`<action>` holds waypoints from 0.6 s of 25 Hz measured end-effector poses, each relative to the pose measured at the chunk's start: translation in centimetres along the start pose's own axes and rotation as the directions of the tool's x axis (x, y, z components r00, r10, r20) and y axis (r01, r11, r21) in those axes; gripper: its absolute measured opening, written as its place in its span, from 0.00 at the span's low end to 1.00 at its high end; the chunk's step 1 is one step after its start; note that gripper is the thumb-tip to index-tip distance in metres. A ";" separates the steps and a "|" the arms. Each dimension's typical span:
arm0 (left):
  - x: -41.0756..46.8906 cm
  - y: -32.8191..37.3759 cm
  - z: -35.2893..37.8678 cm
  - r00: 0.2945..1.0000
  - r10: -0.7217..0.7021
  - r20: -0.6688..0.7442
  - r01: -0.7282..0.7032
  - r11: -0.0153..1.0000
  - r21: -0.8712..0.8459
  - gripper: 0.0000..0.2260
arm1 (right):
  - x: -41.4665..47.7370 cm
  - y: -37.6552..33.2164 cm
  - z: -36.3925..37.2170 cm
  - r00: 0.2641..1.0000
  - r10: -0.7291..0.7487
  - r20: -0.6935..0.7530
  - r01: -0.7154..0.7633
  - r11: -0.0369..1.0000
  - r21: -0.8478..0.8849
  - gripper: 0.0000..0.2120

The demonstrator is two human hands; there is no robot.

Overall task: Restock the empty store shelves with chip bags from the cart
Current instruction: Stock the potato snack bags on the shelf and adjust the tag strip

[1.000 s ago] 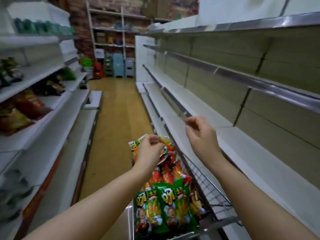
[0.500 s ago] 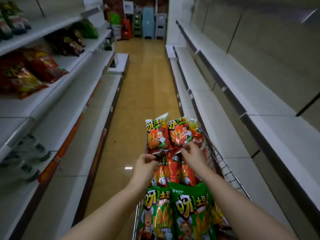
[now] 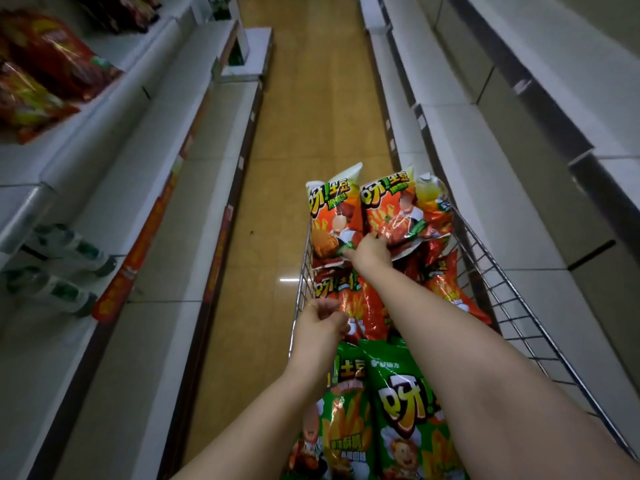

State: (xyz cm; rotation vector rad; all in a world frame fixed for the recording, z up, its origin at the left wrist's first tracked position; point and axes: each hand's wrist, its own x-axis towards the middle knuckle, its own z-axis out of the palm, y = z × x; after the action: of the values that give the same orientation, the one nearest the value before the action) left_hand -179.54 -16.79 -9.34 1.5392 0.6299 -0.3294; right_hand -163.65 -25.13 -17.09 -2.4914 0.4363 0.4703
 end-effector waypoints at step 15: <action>-4.6 2.9 -1.3 0.991 0.114 0.066 -0.118 0.990 0.070 0.29 | -14.9 9.1 -11.0 0.938 -0.257 -0.234 0.299 0.939 0.169 0.12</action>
State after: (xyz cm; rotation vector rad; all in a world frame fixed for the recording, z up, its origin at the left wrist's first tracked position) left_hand -181.75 -16.27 -4.27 1.6233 0.4822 -0.3131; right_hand -177.90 -35.67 -6.50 -2.3604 0.1906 0.0466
